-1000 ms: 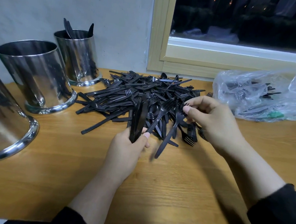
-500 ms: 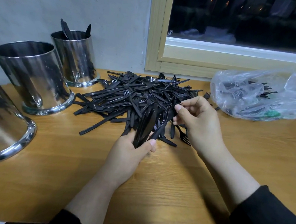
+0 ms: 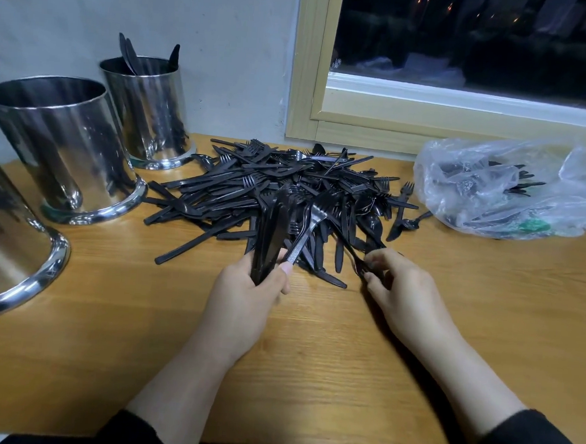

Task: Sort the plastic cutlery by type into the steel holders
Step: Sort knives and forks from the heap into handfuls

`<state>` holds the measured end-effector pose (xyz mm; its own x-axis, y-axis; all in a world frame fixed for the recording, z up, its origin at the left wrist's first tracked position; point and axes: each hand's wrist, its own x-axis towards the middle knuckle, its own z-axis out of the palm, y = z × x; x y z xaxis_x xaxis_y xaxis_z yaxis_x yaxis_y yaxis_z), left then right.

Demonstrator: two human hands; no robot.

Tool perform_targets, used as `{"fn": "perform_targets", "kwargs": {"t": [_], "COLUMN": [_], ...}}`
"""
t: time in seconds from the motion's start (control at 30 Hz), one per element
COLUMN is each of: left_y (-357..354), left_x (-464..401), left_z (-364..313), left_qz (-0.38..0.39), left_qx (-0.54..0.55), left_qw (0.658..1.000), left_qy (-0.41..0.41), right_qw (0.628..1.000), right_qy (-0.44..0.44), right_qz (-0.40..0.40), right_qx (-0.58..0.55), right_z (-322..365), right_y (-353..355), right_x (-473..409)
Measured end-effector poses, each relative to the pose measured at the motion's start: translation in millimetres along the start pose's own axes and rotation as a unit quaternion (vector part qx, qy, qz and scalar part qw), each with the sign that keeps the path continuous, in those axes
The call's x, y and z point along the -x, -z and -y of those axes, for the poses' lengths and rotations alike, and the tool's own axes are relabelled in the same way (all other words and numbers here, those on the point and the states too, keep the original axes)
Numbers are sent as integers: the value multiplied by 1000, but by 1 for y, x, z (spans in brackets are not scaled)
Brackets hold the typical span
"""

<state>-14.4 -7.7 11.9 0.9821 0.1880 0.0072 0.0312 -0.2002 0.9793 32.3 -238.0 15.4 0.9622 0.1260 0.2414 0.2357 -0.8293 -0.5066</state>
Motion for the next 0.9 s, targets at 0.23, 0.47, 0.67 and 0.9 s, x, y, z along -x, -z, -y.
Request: {"fn": "perform_targets", "kwargs": {"t": [0.23,0.47,0.67,0.9], "left_y": [-1,-1,1,0], "left_x": [1,2,2,2], "left_z": [-1,-4,-1,-6], "left_qz": [-53,-102,-120,-101], "left_qx": [51,70,51,56], "left_qw": [997,992,991,993], "left_qy": [-14,-19,-8,-12], "right_qw": [975,951,937,948], "right_qy": [-37,-9,27,31], "right_qz": [-34,32,-56,-76], "right_qx": [-217,-307,-343,-307], "right_z": [17,42,58,65], "right_y": [39,88,85,62], "right_x": [4,12,9,-5]}}
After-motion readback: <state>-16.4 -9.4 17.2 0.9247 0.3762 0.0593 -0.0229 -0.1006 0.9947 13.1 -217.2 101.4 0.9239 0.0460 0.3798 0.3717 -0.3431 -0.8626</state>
